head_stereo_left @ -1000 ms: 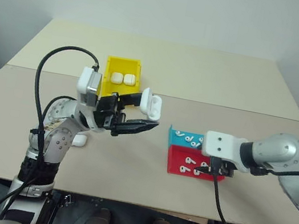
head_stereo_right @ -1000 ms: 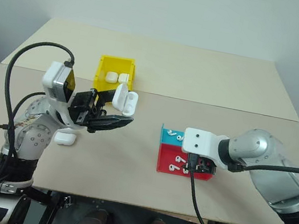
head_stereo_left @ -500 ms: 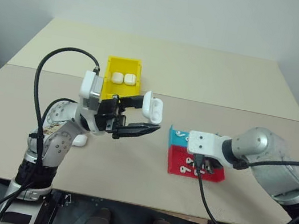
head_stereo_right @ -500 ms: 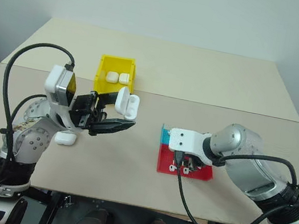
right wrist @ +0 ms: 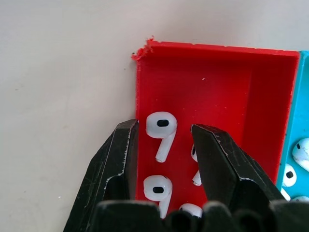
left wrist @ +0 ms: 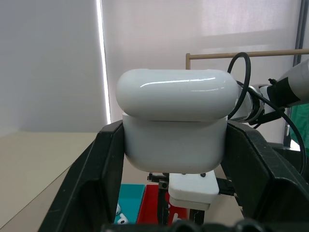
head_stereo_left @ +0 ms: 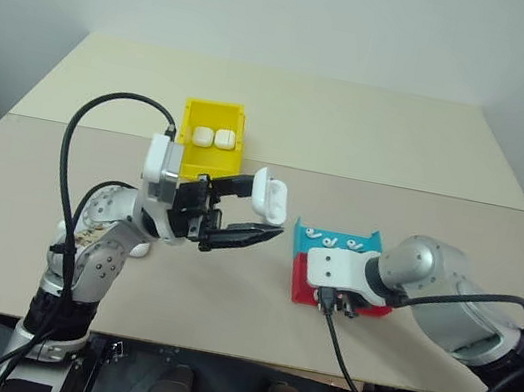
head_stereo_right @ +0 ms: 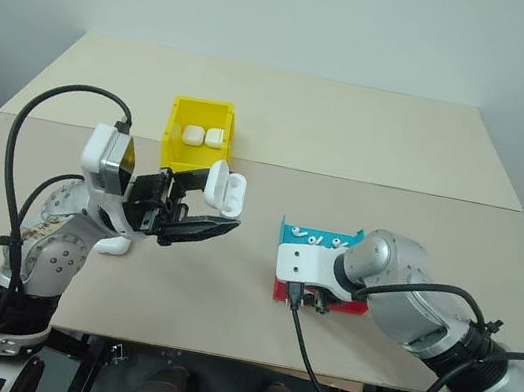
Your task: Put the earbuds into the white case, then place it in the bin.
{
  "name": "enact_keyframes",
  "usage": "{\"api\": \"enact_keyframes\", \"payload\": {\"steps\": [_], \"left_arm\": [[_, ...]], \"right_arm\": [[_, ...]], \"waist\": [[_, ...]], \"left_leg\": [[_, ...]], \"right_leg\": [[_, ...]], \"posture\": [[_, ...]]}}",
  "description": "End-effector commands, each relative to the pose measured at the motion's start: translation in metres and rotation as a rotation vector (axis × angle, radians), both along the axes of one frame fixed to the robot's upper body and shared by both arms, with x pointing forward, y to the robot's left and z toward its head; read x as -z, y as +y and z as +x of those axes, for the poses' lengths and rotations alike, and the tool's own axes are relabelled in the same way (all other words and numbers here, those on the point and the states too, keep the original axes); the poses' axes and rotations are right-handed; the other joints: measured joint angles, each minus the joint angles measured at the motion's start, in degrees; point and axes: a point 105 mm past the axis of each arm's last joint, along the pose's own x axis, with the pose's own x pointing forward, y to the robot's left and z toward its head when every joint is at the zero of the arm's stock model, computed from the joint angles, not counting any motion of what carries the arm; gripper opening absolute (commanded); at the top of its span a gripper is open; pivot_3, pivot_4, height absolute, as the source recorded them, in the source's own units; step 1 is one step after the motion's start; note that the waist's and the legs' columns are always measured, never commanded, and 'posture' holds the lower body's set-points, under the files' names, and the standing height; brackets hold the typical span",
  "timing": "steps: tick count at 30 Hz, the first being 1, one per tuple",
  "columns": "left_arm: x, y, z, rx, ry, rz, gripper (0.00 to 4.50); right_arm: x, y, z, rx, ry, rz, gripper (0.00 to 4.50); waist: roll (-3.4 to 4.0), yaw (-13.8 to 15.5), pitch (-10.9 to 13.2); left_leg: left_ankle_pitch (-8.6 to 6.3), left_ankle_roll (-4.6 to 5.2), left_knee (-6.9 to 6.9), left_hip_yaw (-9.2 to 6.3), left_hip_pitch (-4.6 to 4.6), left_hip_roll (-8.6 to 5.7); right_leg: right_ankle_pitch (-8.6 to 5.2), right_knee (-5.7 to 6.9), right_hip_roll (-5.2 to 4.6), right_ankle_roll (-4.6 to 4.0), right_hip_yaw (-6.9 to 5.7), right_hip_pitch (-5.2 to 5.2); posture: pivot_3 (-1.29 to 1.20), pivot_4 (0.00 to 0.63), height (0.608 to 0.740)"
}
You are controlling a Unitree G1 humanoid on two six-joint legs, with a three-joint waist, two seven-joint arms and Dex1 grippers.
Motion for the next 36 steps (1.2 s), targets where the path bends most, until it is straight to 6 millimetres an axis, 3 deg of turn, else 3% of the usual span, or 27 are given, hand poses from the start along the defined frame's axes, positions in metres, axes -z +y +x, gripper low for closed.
{"api": "enact_keyframes", "payload": {"steps": [1, 11, 14, 17, 24, 31, 34, 36], "left_arm": [[-0.008, 0.002, -0.006, 0.000, -0.038, -0.008, 2.78], [-0.011, 0.006, -0.010, -0.014, -0.044, -0.006, 2.78], [-0.012, 0.005, -0.011, -0.015, -0.046, -0.007, 2.78], [-0.013, 0.005, -0.012, -0.014, -0.047, -0.009, 2.78], [-0.015, 0.005, -0.012, 0.000, -0.044, -0.015, 2.78], [-0.016, 0.003, -0.011, 0.021, -0.028, -0.024, 2.78], [-0.016, 0.002, -0.008, 0.023, -0.023, -0.028, 2.78], [-0.017, 0.001, -0.005, 0.023, -0.021, -0.037, 2.78]], "right_arm": [[-0.002, 0.001, 0.004, -0.012, -0.030, -0.013, 2.12], [0.002, 0.001, 0.006, -0.023, -0.023, -0.024, 2.12], [0.002, 0.001, 0.006, -0.027, -0.022, -0.021, 1.58], [0.001, 0.003, 0.005, -0.027, -0.020, -0.014, 0.65], [-0.011, 0.006, 0.001, -0.003, -0.009, 0.049, 0.60], [-0.059, 0.011, -0.017, 0.081, 0.105, 0.363, 0.60], [-0.086, 0.012, -0.019, 0.124, 0.096, 0.620, 0.60], [-0.112, 0.012, -0.013, 0.137, -0.048, 0.885, 0.60]], "waist": [[0.00, 0.0, 0.0], [0.00, -0.1, 0.0], [0.00, -0.1, 0.0], [0.00, -0.1, 0.0], [0.00, 0.0, 0.0], [0.00, 0.1, 0.0], [0.00, 0.1, 0.0], [-0.01, 0.2, 0.0]], "left_leg": [[0.00, 0.00, 0.00, 0.00, 0.02, 0.00], [0.00, 0.00, -0.01, 0.00, 0.22, 0.02], [0.00, 0.00, -0.01, 0.00, 0.24, 0.02], [0.00, 0.00, -0.03, -0.01, 0.23, 0.02], [0.00, 0.00, -0.04, -0.01, 0.23, 0.01], [0.00, 0.00, -0.06, -0.21, 0.15, 0.02], [0.00, 0.00, -0.04, -0.29, 0.16, 0.00], [0.00, 0.00, -0.05, -0.31, 0.16, 0.00]], "right_leg": [[0.00, 0.00, 0.01, 0.00, 0.00, 0.02], [0.00, 0.00, 0.01, -0.01, 0.00, 0.18], [0.00, -0.01, 0.01, 0.00, 0.01, 0.20], [0.00, -0.01, 0.01, 0.00, 0.01, 0.19], [-0.01, -0.01, 0.00, -0.01, 0.02, 0.17], [-0.01, -0.03, 0.00, -0.01, 0.02, 0.12], [-0.01, -0.03, 0.00, -0.01, 0.00, 0.17], [-0.01, -0.03, 0.01, -0.01, -0.02, 0.20]], "posture": [[0.00, 0.150, 0.740], [0.00, 0.150, 0.740], [0.00, 0.150, 0.740], [0.00, 0.150, 0.740], [0.00, 0.150, 0.740], [0.00, 0.150, 0.740], [0.00, 0.150, 0.740], [0.00, 0.150, 0.740]]}}
